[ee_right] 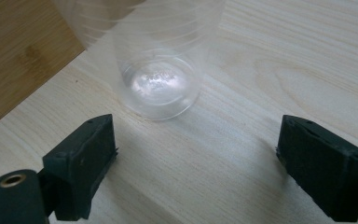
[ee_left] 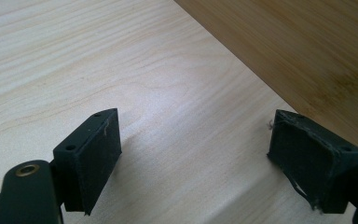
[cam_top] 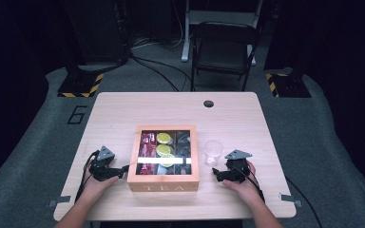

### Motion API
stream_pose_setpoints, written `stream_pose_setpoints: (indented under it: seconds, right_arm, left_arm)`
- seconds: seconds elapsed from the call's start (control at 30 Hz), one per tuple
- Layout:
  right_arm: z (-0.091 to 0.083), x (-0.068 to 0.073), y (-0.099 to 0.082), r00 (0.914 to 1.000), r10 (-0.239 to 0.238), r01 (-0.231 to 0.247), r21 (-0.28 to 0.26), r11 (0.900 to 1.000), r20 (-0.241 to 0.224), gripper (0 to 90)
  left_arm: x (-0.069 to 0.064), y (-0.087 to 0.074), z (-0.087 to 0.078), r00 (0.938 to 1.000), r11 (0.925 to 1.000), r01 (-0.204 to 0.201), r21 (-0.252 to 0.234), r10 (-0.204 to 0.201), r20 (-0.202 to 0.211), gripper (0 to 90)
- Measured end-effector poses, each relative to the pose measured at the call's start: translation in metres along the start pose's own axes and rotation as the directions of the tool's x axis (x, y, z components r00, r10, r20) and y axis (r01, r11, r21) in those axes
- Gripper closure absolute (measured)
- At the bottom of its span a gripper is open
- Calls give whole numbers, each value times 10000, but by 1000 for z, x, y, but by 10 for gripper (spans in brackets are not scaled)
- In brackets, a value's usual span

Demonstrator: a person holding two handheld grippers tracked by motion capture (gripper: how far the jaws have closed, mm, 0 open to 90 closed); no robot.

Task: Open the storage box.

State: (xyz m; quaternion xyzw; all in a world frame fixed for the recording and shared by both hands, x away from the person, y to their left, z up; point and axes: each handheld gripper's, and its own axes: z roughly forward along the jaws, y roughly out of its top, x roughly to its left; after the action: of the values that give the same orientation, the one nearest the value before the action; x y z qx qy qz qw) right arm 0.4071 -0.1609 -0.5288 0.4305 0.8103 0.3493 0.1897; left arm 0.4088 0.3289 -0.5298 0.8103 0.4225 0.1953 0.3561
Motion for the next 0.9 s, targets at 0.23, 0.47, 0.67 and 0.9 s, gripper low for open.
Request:
stream_pose_setpoints:
  seconds: [0.23, 0.47, 0.67, 0.9]
  right_arm:
    - [0, 0, 0, 10000, 0, 0, 4, 10000, 3, 109]
    - [0, 1, 0, 10000, 50, -50, 21, 10000, 24, 110]
    - [0, 0, 0, 9999, 137, -137, -88, 9999, 27, 130]
    - [-1, -1, 0, 9999, 117, -116, -158, 9998, 51, 160]
  left_arm:
    - [-1, 1, 1, 9999, 9999, 129, 32, -129, 7, 153]
    - [-1, 1, 1, 9999, 9999, 126, 64, -127, 31, 151]
    - [-1, 1, 2, 9998, 9998, 182, 9, -182, -53, 154]
    - [-1, 2, 1, 9993, 9993, 362, -60, -362, -109, 189]
